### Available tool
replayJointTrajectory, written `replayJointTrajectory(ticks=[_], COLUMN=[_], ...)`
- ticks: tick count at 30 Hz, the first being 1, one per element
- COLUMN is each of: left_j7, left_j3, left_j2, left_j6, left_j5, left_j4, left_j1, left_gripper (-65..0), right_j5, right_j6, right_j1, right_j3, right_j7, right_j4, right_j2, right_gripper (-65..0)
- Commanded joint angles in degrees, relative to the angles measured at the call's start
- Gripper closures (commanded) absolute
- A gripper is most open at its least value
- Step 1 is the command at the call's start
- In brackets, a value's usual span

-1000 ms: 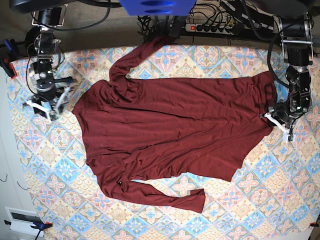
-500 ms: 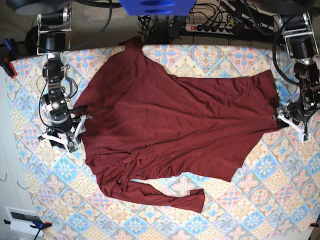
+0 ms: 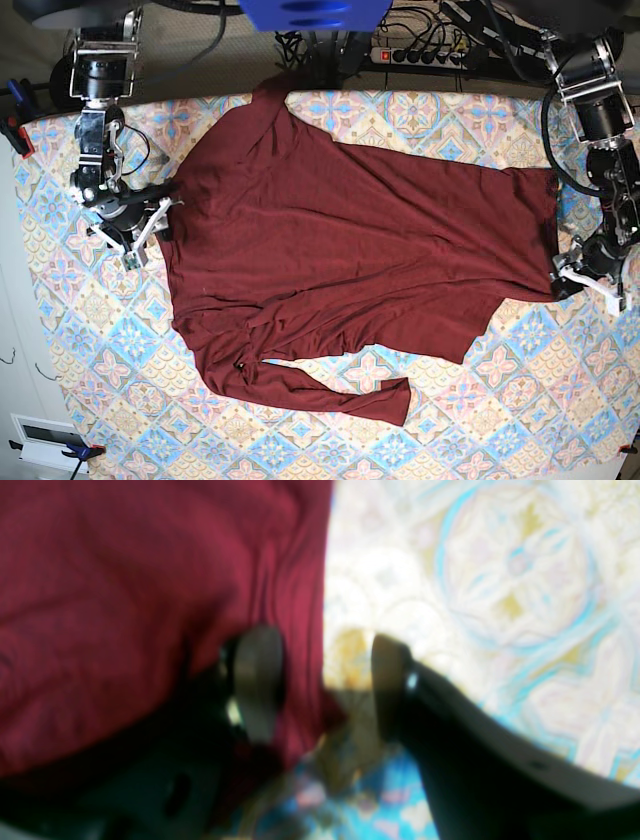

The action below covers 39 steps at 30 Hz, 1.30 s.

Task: Layout the t-shirt on the table in an organized manner, then fold the t-shirt properly
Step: 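Grasp the shirt hem with the left gripper and pull it outward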

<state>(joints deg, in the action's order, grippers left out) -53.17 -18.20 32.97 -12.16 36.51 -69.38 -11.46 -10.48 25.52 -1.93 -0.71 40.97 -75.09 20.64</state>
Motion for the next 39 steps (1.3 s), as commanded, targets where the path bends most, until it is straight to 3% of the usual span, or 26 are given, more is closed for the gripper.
replayJointTrajectory(ticks=[1, 4, 8, 10, 12, 19, 24, 36, 39], left_j7=[1.08, 0.99, -1.03, -1.38, -1.29, -0.77, -0.42, 11.80, 15.67], left_j3=[-0.49, -0.40, -0.57, -0.57, -0.66, -0.57, 1.54, 15.43, 18.59], left_j2=[1.62, -0.49, -2.16, -2.16, -2.16, -2.16, -4.27, -9.98, -11.48], left_j6=[0.34, 0.34, 0.34, 0.34, 0.34, 0.34, 0.34, 0.43, 0.43], left_j5=[0.10, -0.60, -3.50, -3.50, -3.50, -3.59, -3.68, -3.68, -3.59], left_j4=[-0.81, -0.73, -0.73, -0.81, -0.81, -0.73, 4.64, 26.00, 31.10], left_j1=[-1.94, -4.32, -6.16, -6.25, -6.25, -6.69, -11.17, -24.10, -27.00], left_gripper=[-38.4, -38.4, -38.4, -38.4, -38.4, -38.7, -38.9, -39.0, -39.0], right_j5=[1.47, 1.47, 1.38, 1.38, 1.38, 1.38, 1.47, 1.91, 6.66], right_j6=[0.20, 0.20, 0.20, 0.20, 0.20, 0.20, 0.28, 0.28, 0.28], right_j1=[-1.80, -3.30, -3.56, -3.56, -3.56, -3.47, -6.29, -14.37, -15.87], right_j3=[0.23, 0.05, -0.21, -0.21, -0.83, -13.14, -14.45, -14.54, -14.81], right_j7=[1.36, 1.36, 1.36, 1.36, 1.45, 1.45, 0.83, -0.84, -2.42], right_j4=[0.14, 0.58, 0.76, 1.02, 1.02, 5.16, 11.49, 20.72, 22.56], right_j2=[0.41, 0.41, 0.41, 0.50, 0.59, 0.59, 2.70, 3.75, 4.02], right_gripper=[-28.8, -22.5, -5.3, 0.0, -0.6, -0.7, -0.7, -1.0, -1.0])
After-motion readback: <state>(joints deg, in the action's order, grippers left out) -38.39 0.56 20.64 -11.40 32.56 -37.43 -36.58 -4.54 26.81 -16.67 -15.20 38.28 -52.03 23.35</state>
